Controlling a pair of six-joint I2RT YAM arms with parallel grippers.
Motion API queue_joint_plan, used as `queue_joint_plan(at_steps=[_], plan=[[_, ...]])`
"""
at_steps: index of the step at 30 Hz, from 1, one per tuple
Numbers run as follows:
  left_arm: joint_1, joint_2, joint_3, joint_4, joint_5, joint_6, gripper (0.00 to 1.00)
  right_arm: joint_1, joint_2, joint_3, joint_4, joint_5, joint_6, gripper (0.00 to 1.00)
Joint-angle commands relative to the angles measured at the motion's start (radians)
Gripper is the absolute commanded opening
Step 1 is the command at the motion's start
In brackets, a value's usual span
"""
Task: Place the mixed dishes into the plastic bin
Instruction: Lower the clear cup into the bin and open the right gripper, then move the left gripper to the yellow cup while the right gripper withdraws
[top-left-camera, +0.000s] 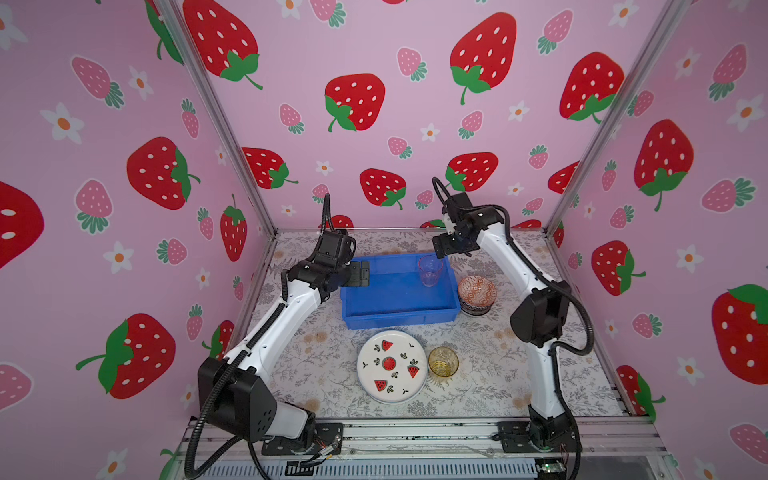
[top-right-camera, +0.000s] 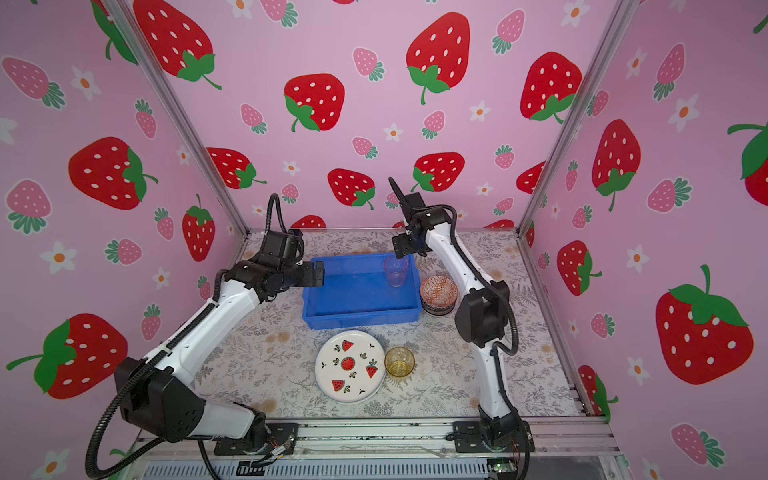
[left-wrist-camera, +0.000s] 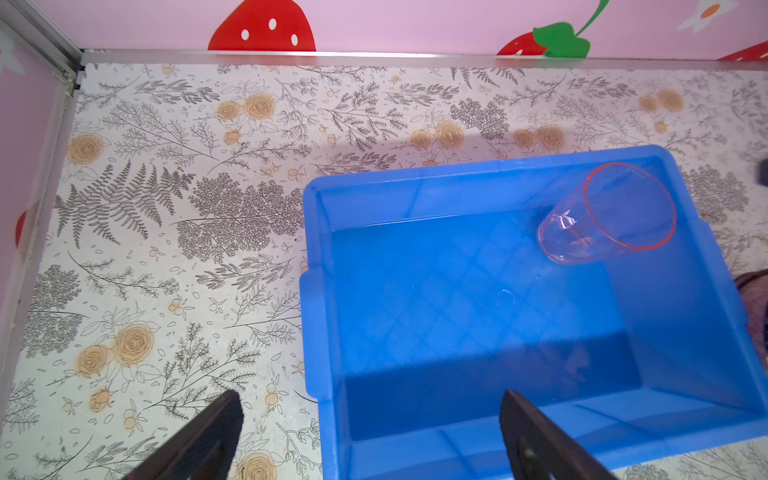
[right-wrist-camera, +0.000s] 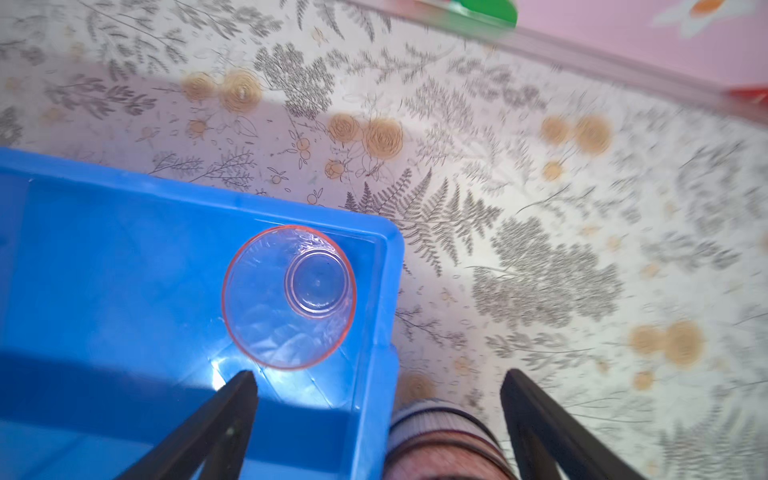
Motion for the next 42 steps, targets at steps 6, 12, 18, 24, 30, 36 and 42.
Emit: queue_joint_plan(at_steps=[6,12,18,24,30,36,42], plan=[[-0.065,0.049,0.137,-0.236,0.065,-0.184,0.99,-0.041,-0.244,-0.261,0.036,-0.007,0.016,0.99],[-0.29,0.063,0.172,-0.381,0.086,-0.337,0.99,-0.144,-0.428,-0.576,0.213,-0.081,0.028,0.99],[-0.509,0.098,0.158,-0.393,0.062,-0.479,0.98,-0.232,-0.538,-0.756,0.279,-0.109,0.015,0.99],[-0.658,0.229,0.177,-0.395,0.078,-0.516,0.96,-0.299,-0.623,-0.873,0.315,-0.124,0.003,0.99],[-0.723,0.352,0.214,-0.376,0.089,-0.514,0.88,-0.339,-0.653,-0.916,0.32,-0.138,-0.014,0.99],[-0.74,0.402,0.219,-0.348,0.112,-0.511,0.78,-0.349,-0.654,-0.932,0.322,-0.136,-0.025,0.99],[-0.742,0.41,0.201,-0.344,0.104,-0.513,0.65,-0.354,-0.648,-0.945,0.329,-0.132,-0.029,0.99]])
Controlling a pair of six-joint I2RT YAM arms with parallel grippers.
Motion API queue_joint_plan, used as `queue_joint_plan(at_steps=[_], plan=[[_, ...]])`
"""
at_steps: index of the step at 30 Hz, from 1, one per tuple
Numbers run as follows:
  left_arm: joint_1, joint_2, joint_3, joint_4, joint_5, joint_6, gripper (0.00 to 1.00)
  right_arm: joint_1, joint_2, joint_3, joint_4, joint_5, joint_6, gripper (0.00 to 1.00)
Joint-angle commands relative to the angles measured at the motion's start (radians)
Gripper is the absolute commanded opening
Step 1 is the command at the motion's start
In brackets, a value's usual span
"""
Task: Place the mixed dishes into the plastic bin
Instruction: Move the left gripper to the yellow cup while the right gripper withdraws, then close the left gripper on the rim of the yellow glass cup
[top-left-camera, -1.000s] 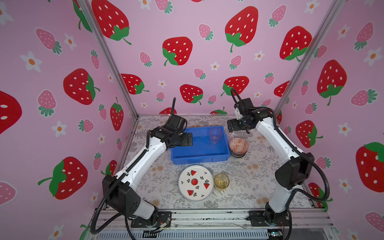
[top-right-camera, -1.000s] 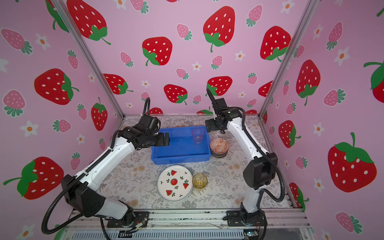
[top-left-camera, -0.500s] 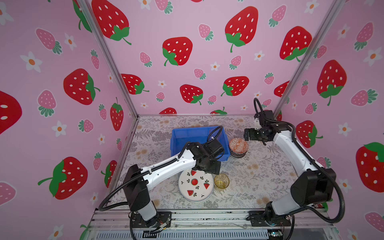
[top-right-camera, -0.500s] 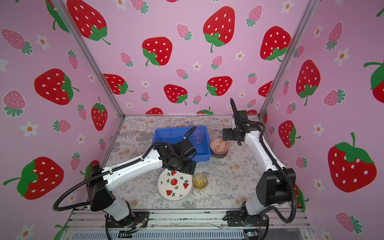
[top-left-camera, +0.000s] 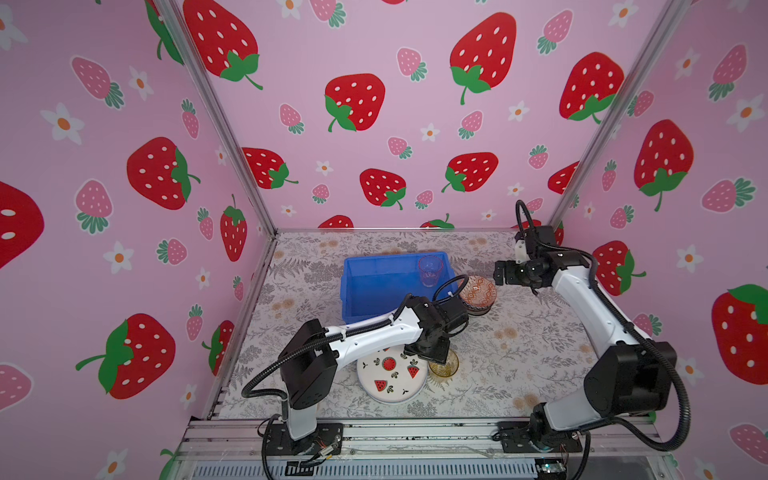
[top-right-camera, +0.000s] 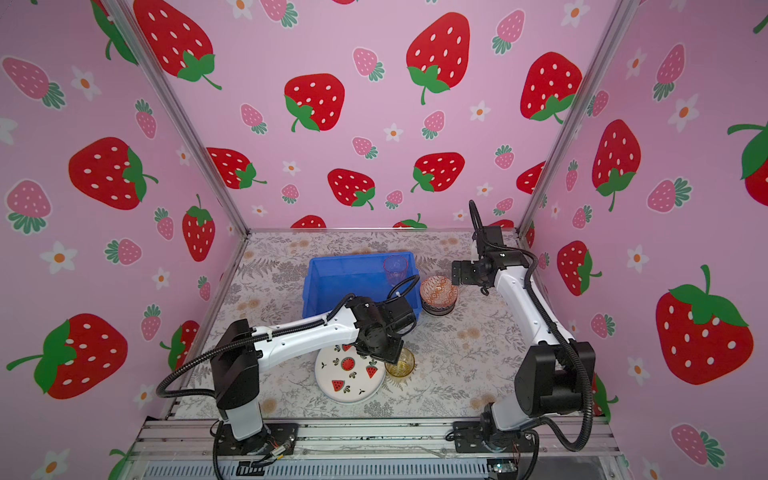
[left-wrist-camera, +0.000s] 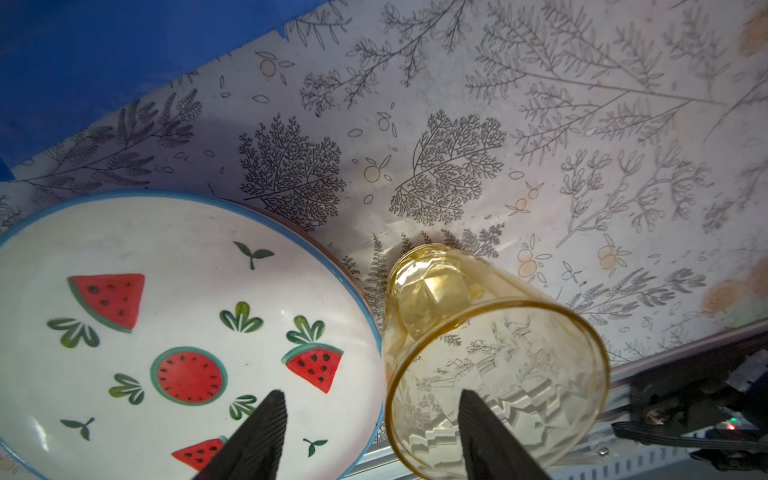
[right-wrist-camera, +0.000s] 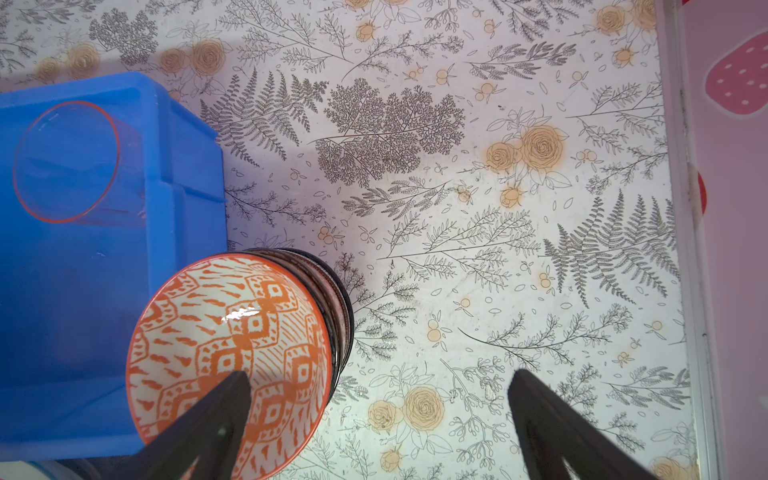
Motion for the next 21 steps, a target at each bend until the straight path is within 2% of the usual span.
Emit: queue_joint_plan(at_steps=[1,6,13,16,21], plan=[[-0.008,0.005,0.021,-0.006,-0.011,-0.019,0.64,-0.009,-0.012,-0.011,0.005,-0.005,-0.018,0.99],[-0.012,0.008,0.002,0.02,0.004,-0.018,0.52,-0.009,-0.014,-0.014,0.007,-0.011,-0.02,0.99],[-0.022,0.025,0.003,0.022,0.011,-0.017,0.46,-0.008,-0.009,-0.016,0.007,-0.011,-0.021,0.99],[-0.022,0.03,0.003,0.018,0.015,-0.018,0.37,-0.009,-0.01,-0.016,0.009,-0.014,-0.021,0.99],[-0.023,0.034,-0.004,0.023,0.02,-0.02,0.35,-0.009,-0.009,-0.019,0.01,-0.011,-0.022,0.99]])
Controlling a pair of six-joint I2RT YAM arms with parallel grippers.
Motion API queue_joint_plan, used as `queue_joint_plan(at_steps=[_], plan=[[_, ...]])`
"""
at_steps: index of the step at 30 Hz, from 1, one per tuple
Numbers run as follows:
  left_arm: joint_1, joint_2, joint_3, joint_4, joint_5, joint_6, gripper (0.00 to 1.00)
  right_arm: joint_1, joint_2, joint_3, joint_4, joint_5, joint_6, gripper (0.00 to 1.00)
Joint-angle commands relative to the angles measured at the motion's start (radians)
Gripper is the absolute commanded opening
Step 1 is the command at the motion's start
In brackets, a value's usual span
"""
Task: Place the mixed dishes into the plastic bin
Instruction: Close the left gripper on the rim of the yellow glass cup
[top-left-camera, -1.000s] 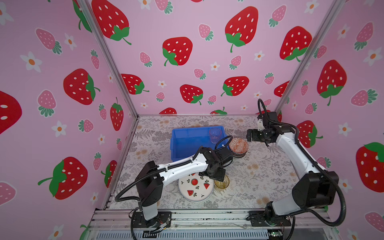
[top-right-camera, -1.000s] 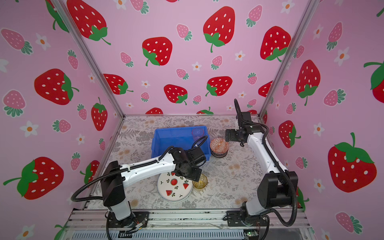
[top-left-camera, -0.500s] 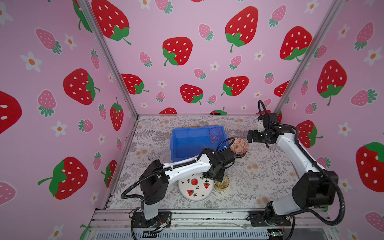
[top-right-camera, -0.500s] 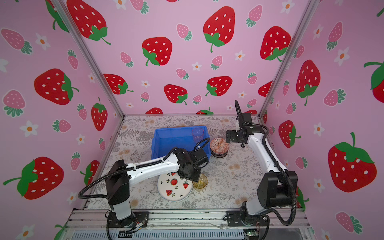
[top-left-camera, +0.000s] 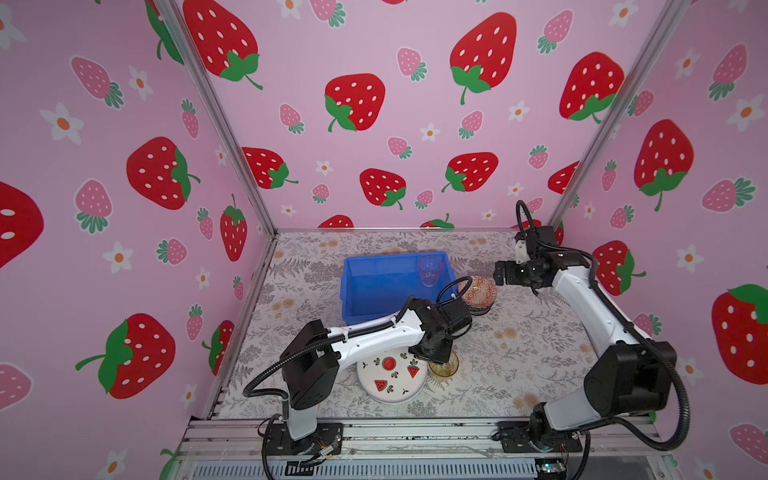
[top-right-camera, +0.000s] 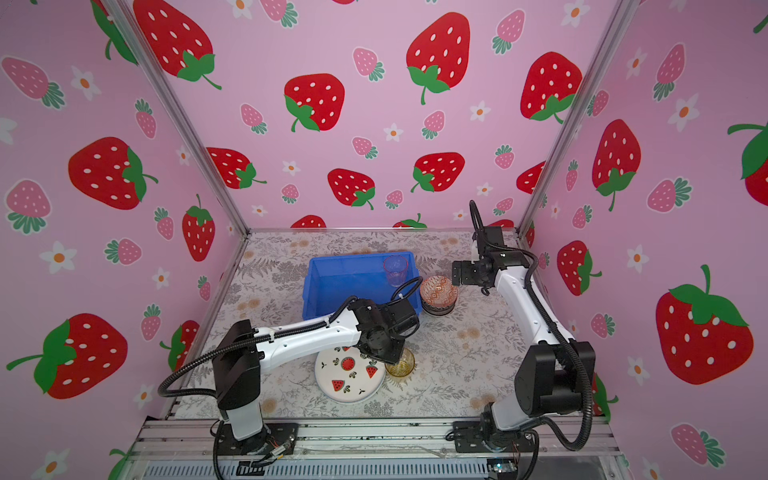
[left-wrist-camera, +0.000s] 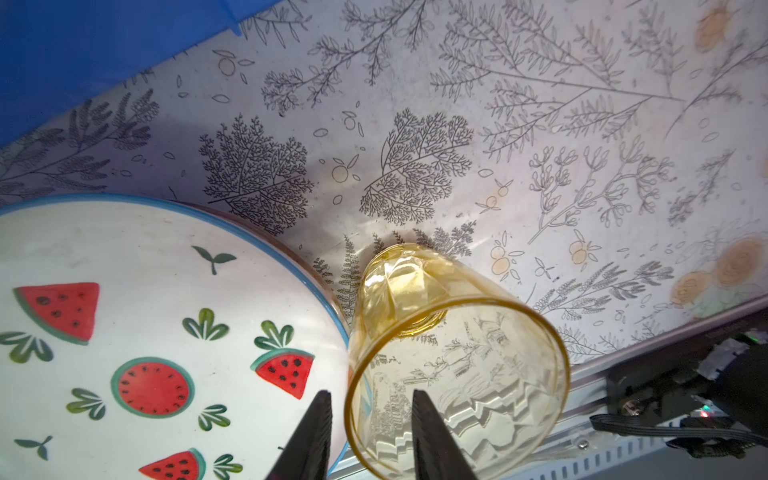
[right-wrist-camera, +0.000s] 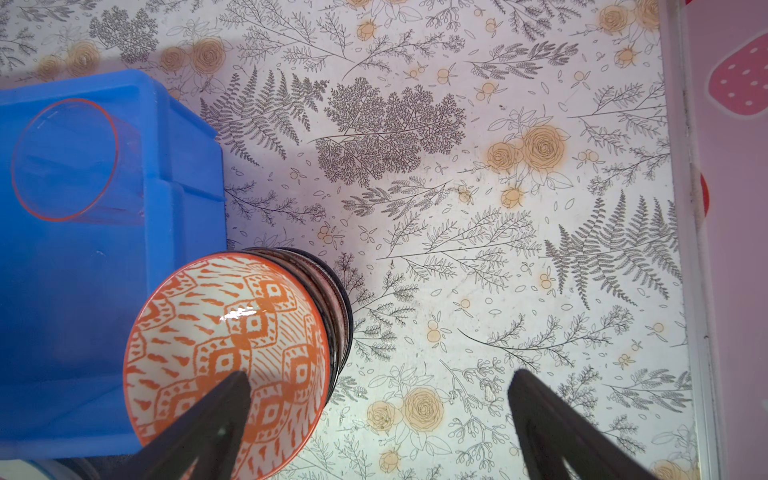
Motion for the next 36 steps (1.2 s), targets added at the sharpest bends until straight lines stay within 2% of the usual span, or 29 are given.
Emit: queue_joint_plan(at_steps=[1,15,17,18,26,32,36], plan=[[-0.006,0.021,-0.006,-0.014,-0.002,-0.011,0.35,-0.005,-0.009,-0.018,0.006,-0.004,-0.018,1.0],[-0.01,0.021,-0.014,-0.021,-0.009,-0.015,0.17,-0.005,-0.007,-0.025,0.009,-0.011,-0.017,1.0],[-0.009,0.019,-0.01,-0.024,-0.012,-0.015,0.09,-0.006,-0.007,-0.025,0.009,-0.012,-0.017,1.0],[-0.01,0.017,-0.008,-0.026,-0.014,-0.015,0.01,-0.005,-0.008,-0.025,0.009,-0.013,-0.017,1.0],[-0.01,0.01,0.04,-0.069,-0.024,-0.003,0.0,-0.006,-0.003,-0.016,0.01,-0.027,-0.021,1.0],[-0.007,-0.002,0.143,-0.17,-0.064,0.023,0.0,-0.005,0.002,0.005,0.007,-0.037,-0.023,1.0],[0.014,-0.027,0.2,-0.189,-0.05,0.063,0.0,-0.005,0.01,0.018,0.006,-0.042,-0.023,1.0]])
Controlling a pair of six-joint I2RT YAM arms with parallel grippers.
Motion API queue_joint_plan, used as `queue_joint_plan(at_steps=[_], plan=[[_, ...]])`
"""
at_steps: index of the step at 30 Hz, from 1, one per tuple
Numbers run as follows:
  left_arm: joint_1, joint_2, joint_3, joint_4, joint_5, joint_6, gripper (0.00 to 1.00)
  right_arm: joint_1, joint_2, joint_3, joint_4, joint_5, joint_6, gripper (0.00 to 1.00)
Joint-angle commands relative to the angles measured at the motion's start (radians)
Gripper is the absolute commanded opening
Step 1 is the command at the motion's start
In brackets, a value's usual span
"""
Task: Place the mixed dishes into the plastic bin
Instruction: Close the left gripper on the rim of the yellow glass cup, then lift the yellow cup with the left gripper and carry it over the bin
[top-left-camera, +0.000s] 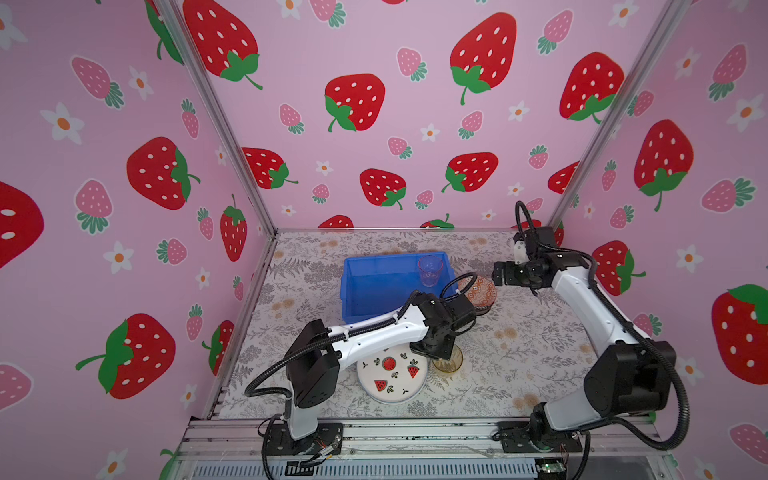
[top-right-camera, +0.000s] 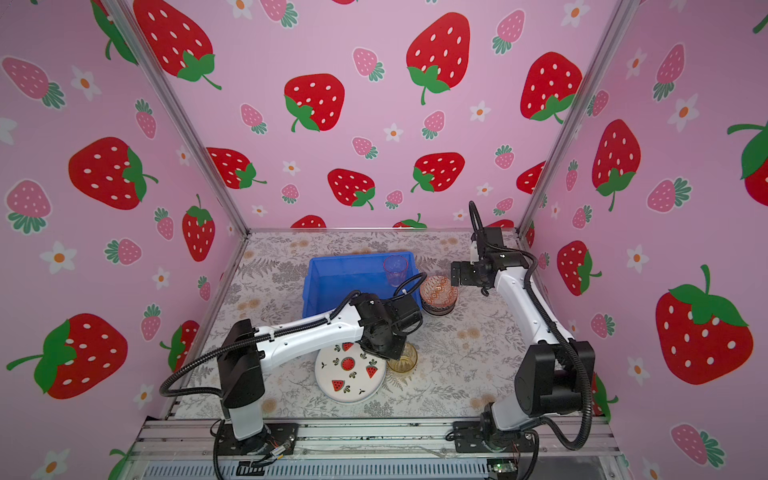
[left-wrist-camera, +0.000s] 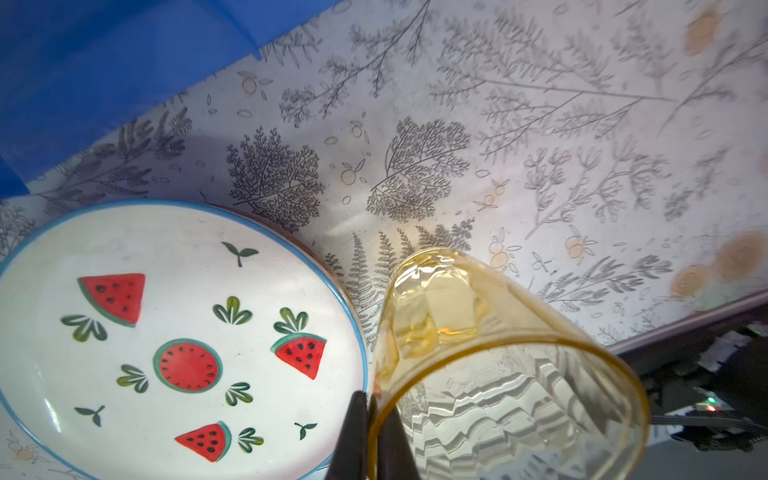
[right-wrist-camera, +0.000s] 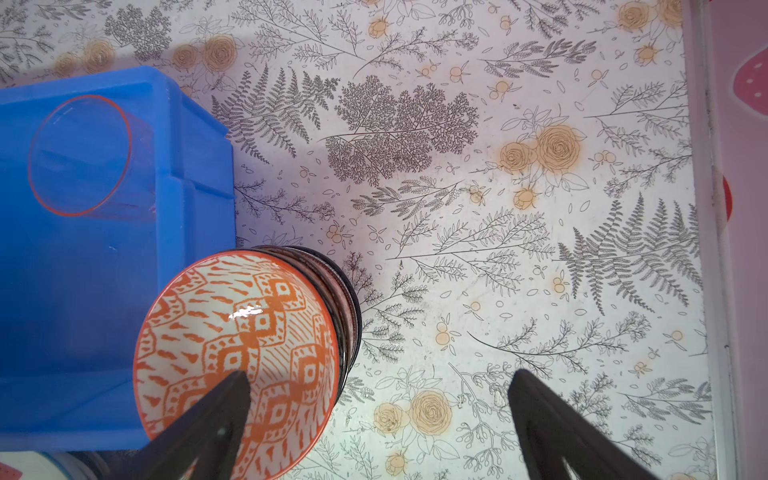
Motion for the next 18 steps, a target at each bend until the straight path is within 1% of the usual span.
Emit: queue_joint_plan(at_steps=[1,4,9,13,18], plan=[[0.026,-0.055,0.07,-0.064,-0.006,0.043,0.0,-0.005,0.013,0.033,-0.008,-0.015,-0.021,1.0],[0.072,-0.068,0.126,-0.086,0.009,0.091,0.0,-0.007,0.022,0.048,-0.016,-0.014,-0.026,1.0],[0.177,-0.035,0.286,-0.146,-0.026,0.171,0.0,-0.009,0.026,0.057,-0.013,-0.003,-0.026,1.0],[0.26,0.042,0.483,-0.23,-0.098,0.212,0.0,-0.015,0.027,0.066,-0.018,0.011,-0.03,1.0],[0.359,0.194,0.792,-0.349,-0.11,0.252,0.0,-0.022,0.022,0.063,-0.02,0.01,-0.025,1.0]])
